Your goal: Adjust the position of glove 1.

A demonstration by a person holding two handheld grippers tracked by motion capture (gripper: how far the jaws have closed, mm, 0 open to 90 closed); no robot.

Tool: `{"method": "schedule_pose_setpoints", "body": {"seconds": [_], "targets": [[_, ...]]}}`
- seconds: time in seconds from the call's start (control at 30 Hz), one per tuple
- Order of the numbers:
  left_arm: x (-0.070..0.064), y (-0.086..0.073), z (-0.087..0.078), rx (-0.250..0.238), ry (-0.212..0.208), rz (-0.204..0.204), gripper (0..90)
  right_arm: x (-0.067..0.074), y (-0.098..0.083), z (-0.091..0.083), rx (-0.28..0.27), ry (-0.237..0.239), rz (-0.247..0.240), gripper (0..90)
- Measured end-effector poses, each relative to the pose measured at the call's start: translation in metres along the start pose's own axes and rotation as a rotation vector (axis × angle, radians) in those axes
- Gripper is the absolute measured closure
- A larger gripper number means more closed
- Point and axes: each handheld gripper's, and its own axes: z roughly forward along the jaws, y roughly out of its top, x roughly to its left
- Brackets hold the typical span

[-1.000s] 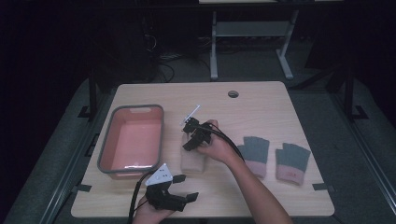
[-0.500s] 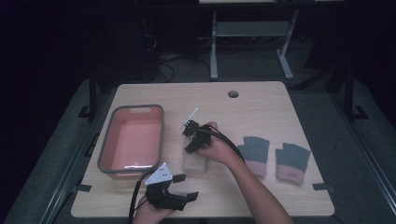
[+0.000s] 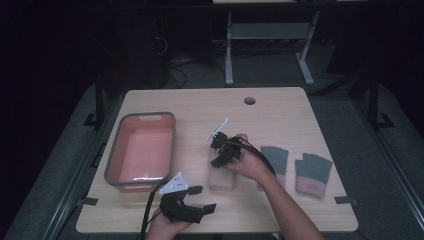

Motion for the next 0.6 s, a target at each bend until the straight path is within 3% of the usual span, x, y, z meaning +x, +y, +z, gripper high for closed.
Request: {"method": "schedule_pose_setpoints", "body": {"seconds": [0.27,0.4,0.47,0.6], "targets": [[0.007,0.008,0.007,0.015,0.017,-0.04,19.3,0.001,-0.013,-0.02,-0.07,0.017,0.049,41.5],[0.01,0.019,0.01,0.003,0.028,-0.051,19.3,0.0,-0.025,-0.034,-0.115,0.038,0.115,40.1],[0.013,0.026,0.013,0.014,0.033,-0.035,19.0,-0.001,-0.031,-0.039,-0.134,0.049,0.147,39.3],[0.017,0.034,0.02,0.013,0.039,-0.089,18.8,0.0,-0.043,-0.046,-0.162,0.056,0.206,37.5]]}}
